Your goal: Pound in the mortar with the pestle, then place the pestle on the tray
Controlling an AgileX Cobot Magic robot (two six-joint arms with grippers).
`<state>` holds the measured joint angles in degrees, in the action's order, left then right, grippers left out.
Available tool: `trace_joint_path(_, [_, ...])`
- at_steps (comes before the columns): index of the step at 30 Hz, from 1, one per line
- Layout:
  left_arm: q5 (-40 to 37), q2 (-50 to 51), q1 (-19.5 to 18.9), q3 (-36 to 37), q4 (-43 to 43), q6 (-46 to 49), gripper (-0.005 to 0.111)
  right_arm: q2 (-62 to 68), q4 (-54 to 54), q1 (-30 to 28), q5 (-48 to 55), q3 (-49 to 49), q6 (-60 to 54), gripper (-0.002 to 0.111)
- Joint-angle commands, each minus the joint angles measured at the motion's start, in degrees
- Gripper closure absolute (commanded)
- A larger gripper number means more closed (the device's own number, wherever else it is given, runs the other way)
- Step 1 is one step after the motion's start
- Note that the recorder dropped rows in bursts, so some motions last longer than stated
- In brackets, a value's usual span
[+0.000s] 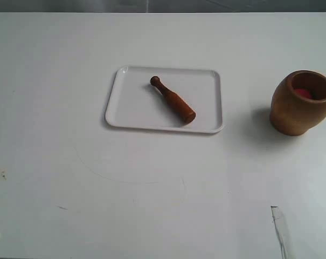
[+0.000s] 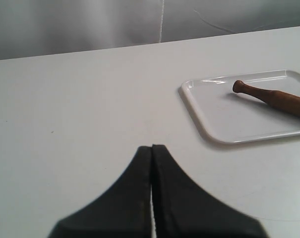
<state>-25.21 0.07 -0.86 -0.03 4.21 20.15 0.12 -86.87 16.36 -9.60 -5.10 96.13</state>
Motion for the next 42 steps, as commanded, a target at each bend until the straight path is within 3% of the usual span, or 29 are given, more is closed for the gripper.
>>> trace_joint_path(1, [0.17, -0.07, 0.44, 0.03, -0.42, -0.47, 0.107, -0.12, 21.57, -0.31, -0.28, 0.23, -24.07, 0.108])
trace_joint_path(3, [0.17, -0.07, 0.44, 0.03, -0.42, -0.47, 0.107, -0.12, 25.78, -0.31, -0.66, 0.23, -27.85, 0.108])
trace_joint_path(14, [0.17, -0.07, 0.44, 0.03, -0.42, -0.47, 0.107, -0.12, 27.56, -0.31, -1.71, 1.31, -29.5, 0.108])
trace_joint_path(19, [0.17, -0.07, 0.44, 0.03, -0.42, -0.47, 0.107, -0.12, 53.0, -0.31, -1.71, 5.1, -55.51, 0.108])
trace_joint_path(21, [0.17, -0.07, 0.44, 0.03, -0.42, -0.47, 0.107, -0.12, 61.6, -0.31, 4.03, 5.1, -62.87, 0.108])
trace_joint_path(26, [0.17, -0.07, 0.44, 0.03, -0.42, -0.47, 0.107, -0.12, 67.33, -0.31, 10.5, 5.1, -74.95, 0.108])
trace_joint_path(34, [0.17, -0.07, 0.44, 0.03, -0.42, -0.47, 0.107, -0.12, 88.01, -0.31, 19.7, 5.1, -105.41, 0.108])
trace_joint_path(42, [0.17, -0.07, 0.44, 0.03, -0.42, -0.47, 0.107, -0.12, 85.99, -0.53, 19.07, 5.1, -103.4, 0.108])
